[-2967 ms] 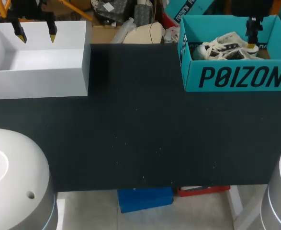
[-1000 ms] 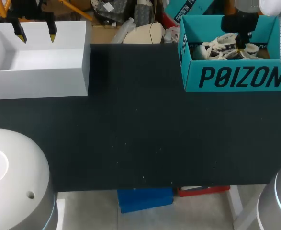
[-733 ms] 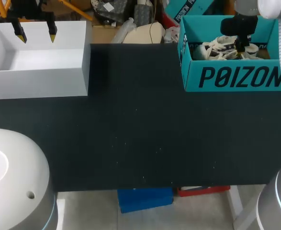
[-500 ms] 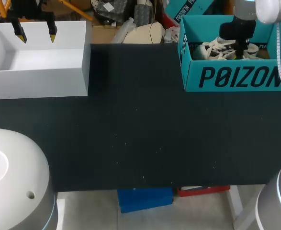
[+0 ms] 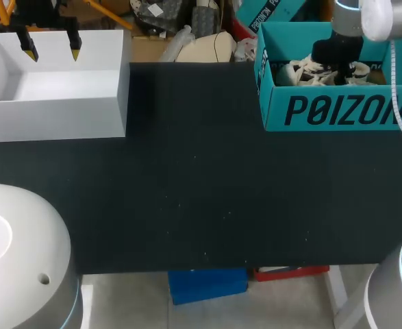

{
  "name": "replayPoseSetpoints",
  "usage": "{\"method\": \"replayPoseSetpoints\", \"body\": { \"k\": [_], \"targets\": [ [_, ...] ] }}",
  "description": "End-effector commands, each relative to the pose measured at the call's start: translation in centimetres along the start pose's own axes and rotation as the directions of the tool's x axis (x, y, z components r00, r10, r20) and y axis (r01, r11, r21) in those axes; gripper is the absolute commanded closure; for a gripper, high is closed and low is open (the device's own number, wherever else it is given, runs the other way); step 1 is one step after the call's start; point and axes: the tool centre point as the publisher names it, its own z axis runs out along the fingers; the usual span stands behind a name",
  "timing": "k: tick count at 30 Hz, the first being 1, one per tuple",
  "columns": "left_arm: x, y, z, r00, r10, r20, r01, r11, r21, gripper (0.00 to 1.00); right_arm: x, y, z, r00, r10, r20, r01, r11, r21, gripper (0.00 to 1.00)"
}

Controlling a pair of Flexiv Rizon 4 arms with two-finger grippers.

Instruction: Take the shoe out of the shoebox, open the shoe tongue, remove and reinsert the insole, then place the shoe into the shoebox

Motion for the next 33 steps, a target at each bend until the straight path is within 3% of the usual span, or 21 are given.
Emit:
{"method": "replayPoseSetpoints", "body": {
  "k": [1,9,17,21,25,29,33],
  "targets": [
    [0.0,0.0,0.0,1.0,0.0,0.002,0.0,1.0,-0.002,0.0,0.3,-0.4,-1.5,1.0,0.009,0.012,-0.009,1.0,0.023,1.0],
    [0.0,0.0,0.0,1.0,0.0,0.002,0.0,1.0,-0.002,0.0,1.0,-2.0,-9.3,0.998,0.031,0.061,-0.035,0.997,0.071,1.0],
    [0.0,0.0,0.0,1.0,0.0,0.002,0.0,1.0,-0.002,0.0,2.3,-0.5,-20.1,0.991,0.041,0.127,-0.057,0.991,0.121,1.0],
    [0.0,0.0,0.0,1.0,0.0,0.002,0.0,1.0,-0.002,0.0,3.5,1.9,-26.0,0.985,0.05,0.165,-0.078,0.983,0.167,1.0],
    [0.0,0.0,0.0,1.0,0.0,0.002,0.0,1.0,-0.002,0.0,5.7,5.5,-31.2,0.983,0.042,0.177,-0.079,0.975,0.207,1.0],
    [0.0,0.0,0.0,1.0,0.0,0.002,0.0,1.0,-0.002,0.0,8.8,9.5,-34.5,0.979,0.052,0.199,-0.093,0.975,0.202,1.0],
    [0.0,0.0,0.0,1.0,0.0,0.002,0.0,1.0,-0.002,0.0,12.2,13.7,-36.1,0.972,0.054,0.231,-0.097,0.979,0.179,1.0]
  ]
}}
